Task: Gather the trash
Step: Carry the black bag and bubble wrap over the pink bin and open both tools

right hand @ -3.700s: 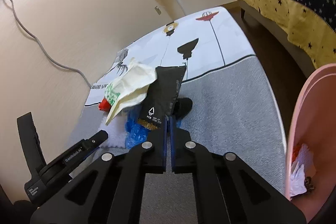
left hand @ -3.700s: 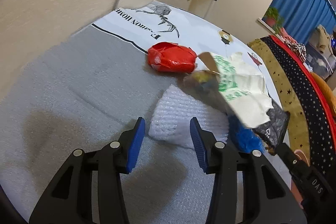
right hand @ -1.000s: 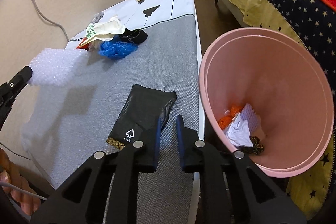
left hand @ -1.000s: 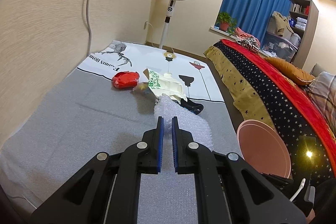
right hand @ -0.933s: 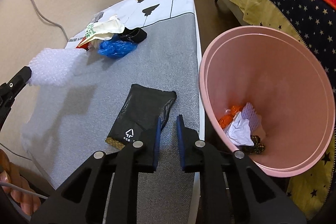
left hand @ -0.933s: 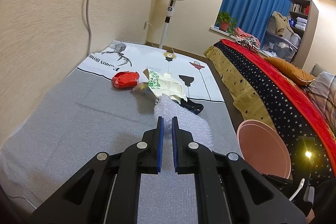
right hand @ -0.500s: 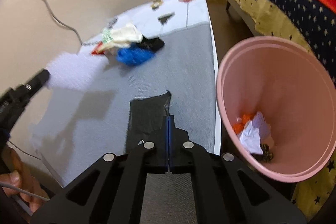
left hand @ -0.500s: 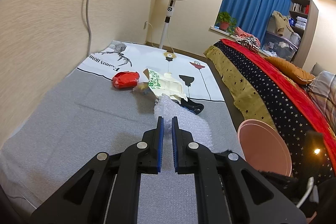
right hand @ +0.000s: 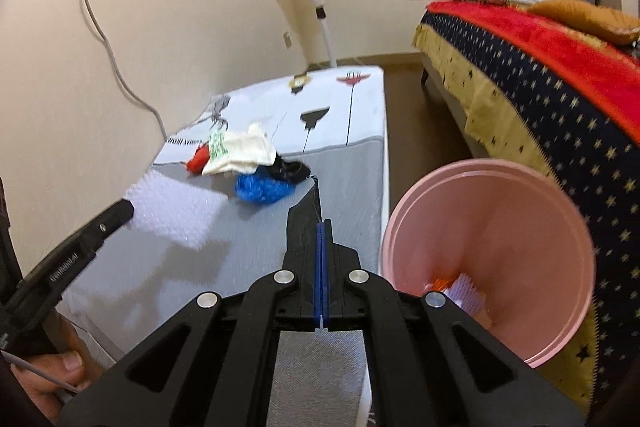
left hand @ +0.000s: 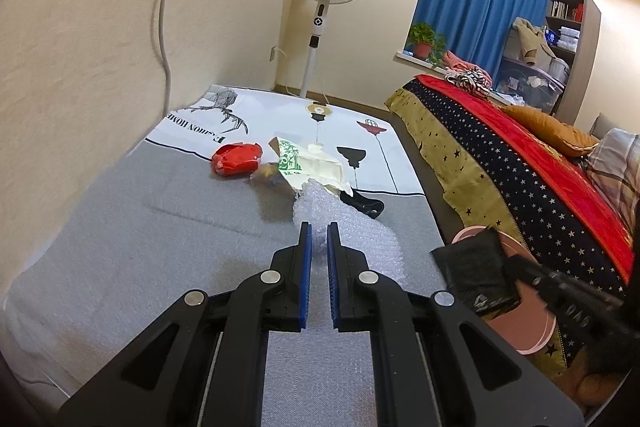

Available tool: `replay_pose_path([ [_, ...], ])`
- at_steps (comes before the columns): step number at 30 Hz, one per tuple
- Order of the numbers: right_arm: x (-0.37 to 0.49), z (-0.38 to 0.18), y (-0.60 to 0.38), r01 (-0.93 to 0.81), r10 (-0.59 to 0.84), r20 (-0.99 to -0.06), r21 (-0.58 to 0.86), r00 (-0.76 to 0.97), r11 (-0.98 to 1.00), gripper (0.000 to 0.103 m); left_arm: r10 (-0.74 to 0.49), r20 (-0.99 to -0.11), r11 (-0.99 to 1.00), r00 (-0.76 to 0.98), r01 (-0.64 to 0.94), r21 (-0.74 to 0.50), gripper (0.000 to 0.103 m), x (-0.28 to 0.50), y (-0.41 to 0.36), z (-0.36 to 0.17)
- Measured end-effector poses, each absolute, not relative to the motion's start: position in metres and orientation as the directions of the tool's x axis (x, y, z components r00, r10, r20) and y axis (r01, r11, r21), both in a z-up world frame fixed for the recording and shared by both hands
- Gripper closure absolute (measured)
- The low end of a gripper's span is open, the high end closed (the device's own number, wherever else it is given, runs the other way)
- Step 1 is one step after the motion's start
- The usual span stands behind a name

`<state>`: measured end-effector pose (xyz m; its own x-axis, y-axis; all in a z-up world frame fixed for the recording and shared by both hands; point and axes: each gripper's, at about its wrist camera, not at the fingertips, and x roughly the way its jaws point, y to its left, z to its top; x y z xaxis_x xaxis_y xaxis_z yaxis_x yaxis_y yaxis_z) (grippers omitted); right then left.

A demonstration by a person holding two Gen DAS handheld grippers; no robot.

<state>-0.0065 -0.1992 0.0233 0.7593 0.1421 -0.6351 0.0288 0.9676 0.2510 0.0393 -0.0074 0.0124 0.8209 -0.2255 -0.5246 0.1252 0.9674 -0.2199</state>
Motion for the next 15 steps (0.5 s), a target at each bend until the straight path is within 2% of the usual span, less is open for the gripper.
replay_pose_path([
  [15,-0.022,0.095,-0.245,0.082,0.02,-0.574,0.151,0.819,0.985,0.103,-0.249,-0.505,0.968,0.826,0.188,-0.168,0.095,0.04,-0.035,0.017],
])
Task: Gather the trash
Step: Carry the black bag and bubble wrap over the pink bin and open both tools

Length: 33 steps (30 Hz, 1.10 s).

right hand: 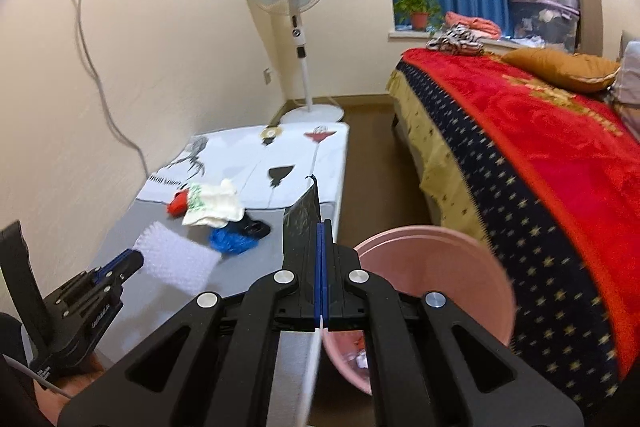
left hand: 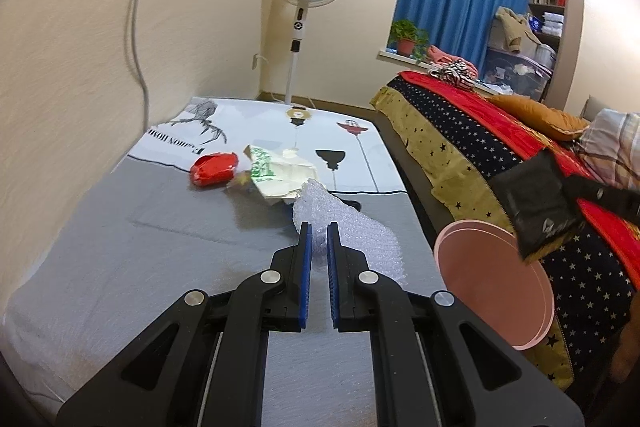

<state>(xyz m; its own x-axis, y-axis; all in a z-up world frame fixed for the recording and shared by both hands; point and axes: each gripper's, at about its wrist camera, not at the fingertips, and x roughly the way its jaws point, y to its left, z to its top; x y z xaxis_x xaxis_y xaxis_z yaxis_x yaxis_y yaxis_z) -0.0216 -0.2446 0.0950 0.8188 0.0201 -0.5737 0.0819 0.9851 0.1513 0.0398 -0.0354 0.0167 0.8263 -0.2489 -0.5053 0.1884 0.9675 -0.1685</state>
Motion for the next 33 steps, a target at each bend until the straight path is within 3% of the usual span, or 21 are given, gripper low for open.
replay_pose_path([
  [16,-0.032,0.098,-0.322,0.263,-0.173,-0.547,0.09,0.819,0.961,0.103,-0.323,-0.48,0.941,0.816,0.33,-0.071,0.095,0.038,-0.101,0.018],
  [33,-0.022,0.079,-0.343,0.331,-0.227,-0.584,0.076,0.78,0.94,0.103,-0.44,-0.51,0.877,0.74,0.477,-0.064,0.096,0.053,-0.178,-0.004],
])
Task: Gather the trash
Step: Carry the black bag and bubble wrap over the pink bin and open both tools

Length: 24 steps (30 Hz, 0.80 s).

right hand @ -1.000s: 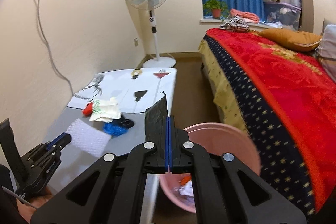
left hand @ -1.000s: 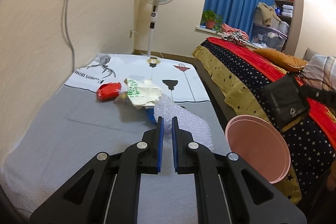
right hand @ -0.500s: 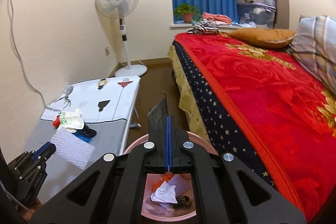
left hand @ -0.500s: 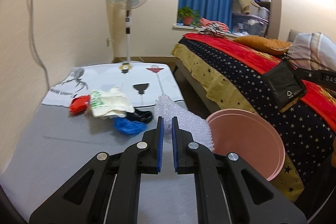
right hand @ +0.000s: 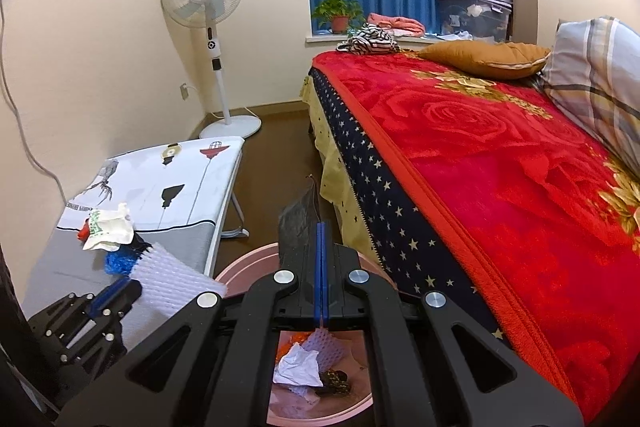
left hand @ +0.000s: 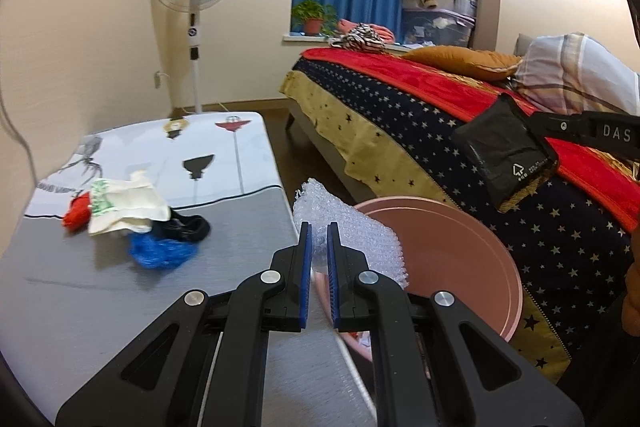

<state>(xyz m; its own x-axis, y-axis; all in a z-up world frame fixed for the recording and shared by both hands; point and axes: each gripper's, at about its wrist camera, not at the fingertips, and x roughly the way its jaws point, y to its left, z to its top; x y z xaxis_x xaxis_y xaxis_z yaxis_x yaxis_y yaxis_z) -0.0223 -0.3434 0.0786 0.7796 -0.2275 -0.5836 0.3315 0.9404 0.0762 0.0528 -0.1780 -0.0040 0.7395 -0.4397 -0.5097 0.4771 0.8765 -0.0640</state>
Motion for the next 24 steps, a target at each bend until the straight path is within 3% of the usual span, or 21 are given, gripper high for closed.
replay_pose_path([
  [24,-0.011,0.066,-0.349,0.365,-0.252,-0.619,0.06,0.744,0.929,0.103,-0.483,-0.558,0.849,0.674,0.516,-0.112,0.095,0.069,-0.207,-0.028],
])
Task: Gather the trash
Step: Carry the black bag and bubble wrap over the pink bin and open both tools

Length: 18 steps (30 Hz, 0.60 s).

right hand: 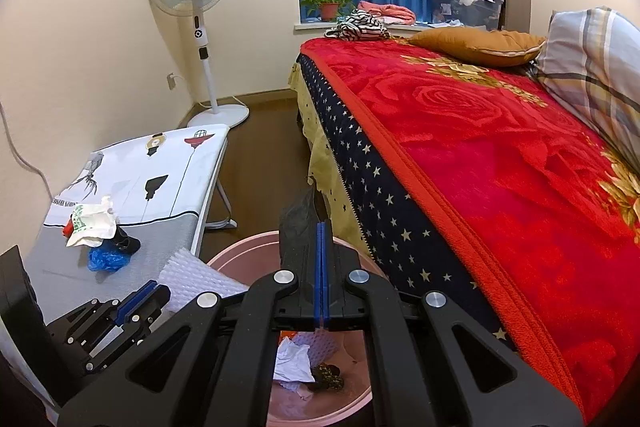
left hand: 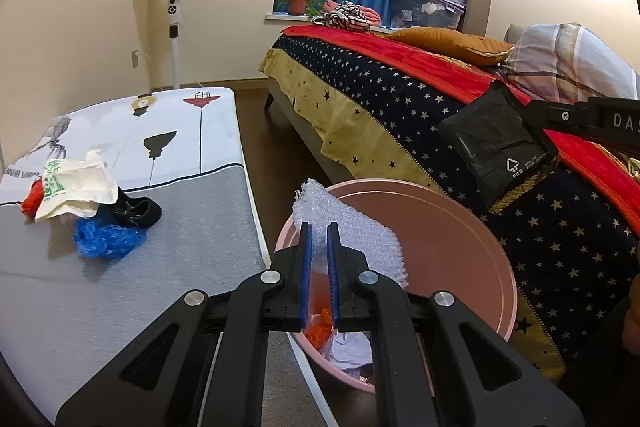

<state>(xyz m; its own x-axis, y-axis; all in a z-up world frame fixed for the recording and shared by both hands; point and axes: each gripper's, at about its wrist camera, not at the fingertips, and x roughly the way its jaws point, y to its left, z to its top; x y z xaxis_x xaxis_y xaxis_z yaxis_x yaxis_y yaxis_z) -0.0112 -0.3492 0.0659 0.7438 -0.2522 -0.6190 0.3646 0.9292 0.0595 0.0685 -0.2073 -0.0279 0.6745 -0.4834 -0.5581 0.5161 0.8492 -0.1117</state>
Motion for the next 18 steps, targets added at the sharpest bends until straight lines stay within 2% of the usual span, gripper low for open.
replay_pose_path([
  [5,-0.013,0.066,-0.351,0.369,-0.252,-0.62,0.066,0.744,0.927,0.101,-0.509,-0.559,0.834,0.655,0.535,-0.133,0.095,0.068,-0.208,-0.027],
  [7,-0.013,0.066,-0.352,0.374,-0.253,-0.623,0.068,0.74,0.925,0.098,-0.518,-0.564,0.828,0.643,0.541,-0.144,0.089,0.069,-0.208,-0.027],
  [8,-0.014,0.065,-0.352,0.378,-0.255,-0.625,0.07,0.738,0.923,0.088,-0.523,-0.571,0.825,0.633,0.545,-0.152,0.08,0.07,-0.208,-0.029],
  [9,-0.015,0.065,-0.353,0.384,-0.26,-0.624,0.07,0.737,0.921,0.073,-0.519,-0.573,0.827,0.634,0.542,-0.149,0.075,0.07,-0.207,-0.029],
  [11,-0.017,0.066,-0.353,0.39,-0.267,-0.616,0.072,0.741,0.918,0.06,-0.51,-0.57,0.833,0.644,0.536,-0.14,0.075,0.068,-0.205,-0.027],
  [18,-0.022,0.072,-0.34,0.352,-0.236,-0.591,0.087,0.771,0.932,0.06,-0.481,-0.545,0.857,0.686,0.5,-0.127,0.075,0.061,-0.182,-0.016],
])
